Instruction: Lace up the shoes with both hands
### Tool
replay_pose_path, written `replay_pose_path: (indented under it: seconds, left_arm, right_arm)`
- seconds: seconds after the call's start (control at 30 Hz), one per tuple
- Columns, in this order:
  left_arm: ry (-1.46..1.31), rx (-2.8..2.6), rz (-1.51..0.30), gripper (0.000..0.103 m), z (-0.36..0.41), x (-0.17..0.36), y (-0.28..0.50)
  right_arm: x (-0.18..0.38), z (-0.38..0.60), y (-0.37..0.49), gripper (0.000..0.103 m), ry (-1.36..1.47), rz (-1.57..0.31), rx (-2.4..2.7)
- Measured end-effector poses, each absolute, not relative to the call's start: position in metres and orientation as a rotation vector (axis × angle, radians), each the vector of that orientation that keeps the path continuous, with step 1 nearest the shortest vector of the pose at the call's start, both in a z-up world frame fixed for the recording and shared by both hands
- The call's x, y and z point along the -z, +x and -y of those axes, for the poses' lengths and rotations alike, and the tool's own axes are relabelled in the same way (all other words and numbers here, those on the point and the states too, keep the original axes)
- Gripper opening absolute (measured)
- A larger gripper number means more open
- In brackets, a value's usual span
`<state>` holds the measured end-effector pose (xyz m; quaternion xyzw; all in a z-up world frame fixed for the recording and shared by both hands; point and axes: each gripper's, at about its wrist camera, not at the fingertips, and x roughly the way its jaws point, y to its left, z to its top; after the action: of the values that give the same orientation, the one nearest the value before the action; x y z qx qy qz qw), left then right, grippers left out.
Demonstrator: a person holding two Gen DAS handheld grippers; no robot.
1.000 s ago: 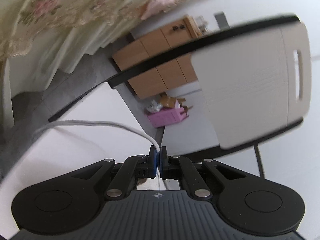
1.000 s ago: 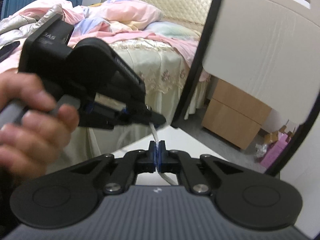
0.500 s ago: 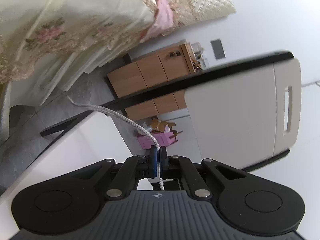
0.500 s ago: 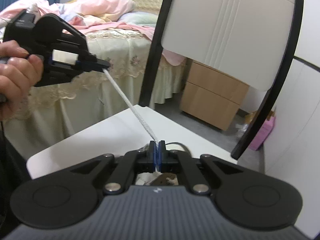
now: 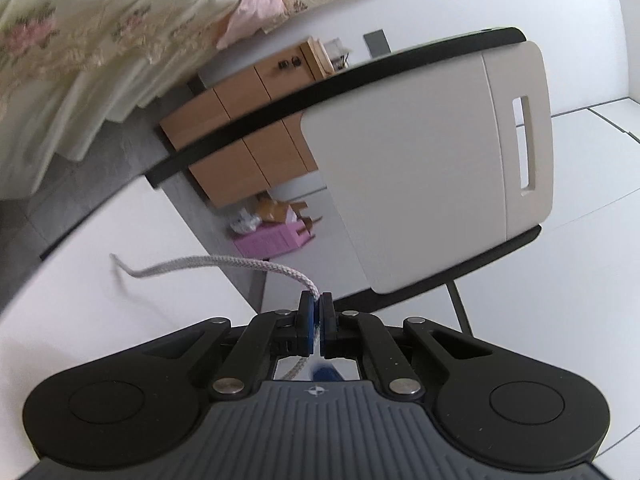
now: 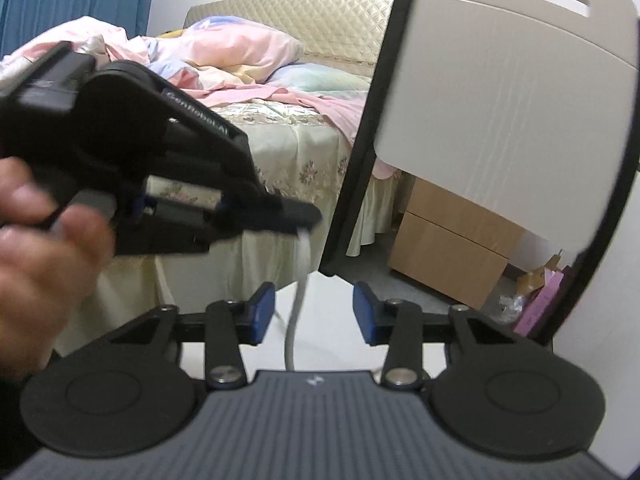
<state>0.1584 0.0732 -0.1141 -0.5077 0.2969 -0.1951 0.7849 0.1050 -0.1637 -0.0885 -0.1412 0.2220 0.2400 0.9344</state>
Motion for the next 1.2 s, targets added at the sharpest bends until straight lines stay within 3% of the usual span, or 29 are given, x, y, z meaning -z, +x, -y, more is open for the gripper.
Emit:
replay_pose_path:
  seconds: [0.07, 0.1, 0.13, 0.43, 0.57, 0.6, 0.67, 0.7, 0.8, 0.87, 0.9, 1.2]
  left_arm:
    - [-1.111, 0.430, -0.650, 0.002, -0.073, 0.117, 0.158]
    - [-1.116, 0.432, -0.655, 0.002, -0.073, 0.118, 0.158]
    - [-1.123, 0.429, -0.657, 0.002, -0.074, 0.119, 0.159]
    - [-1.426, 0.471, -0.750, 0.004, -0.083, 0.157, 0.165]
    - [-1.436, 0.485, -0.772, 0.004, -0.079, 0.162, 0.168]
    - [-1.445, 0.491, -0.772, 0.006, -0.078, 0.164, 0.168]
    - [-1.463, 0.501, -0.771, 0.027, -0.077, 0.168, 0.168]
    - [-1.472, 0.506, -0.771, 0.027, -0.076, 0.170, 0.168]
    - [-1.503, 0.528, -0.769, 0.026, -0.073, 0.174, 0.169]
    - [-1.504, 0.527, -0.758, 0.006, -0.073, 0.173, 0.169]
    - [-1.504, 0.525, -0.751, 0.003, -0.074, 0.172, 0.169]
    - [-1.491, 0.465, -0.626, 0.002, -0.088, 0.159, 0.165]
  right_arm:
    - [0.090, 0.155, 0.111, 0.018, -0.293, -0.457, -0.458]
    - [0.090, 0.150, 0.114, 0.005, -0.295, -0.458, -0.442]
    - [0.088, 0.149, 0.113, 0.003, -0.285, -0.451, -0.446]
    - [0.084, 0.145, 0.099, 0.003, -0.303, -0.422, -0.483]
    - [0.081, 0.151, 0.096, 0.003, -0.309, -0.428, -0.499]
    - [0.082, 0.153, 0.095, 0.003, -0.310, -0.429, -0.504]
    - [0.082, 0.156, 0.094, 0.003, -0.313, -0.429, -0.512]
    - [0.081, 0.158, 0.093, 0.003, -0.315, -0.429, -0.517]
    - [0.081, 0.164, 0.086, 0.003, -0.321, -0.427, -0.531]
    - [0.082, 0.168, 0.082, 0.003, -0.329, -0.430, -0.531]
    - [0.082, 0.171, 0.081, 0.003, -0.332, -0.433, -0.530]
    - [0.082, 0.199, 0.073, 0.002, -0.319, -0.438, -0.482]
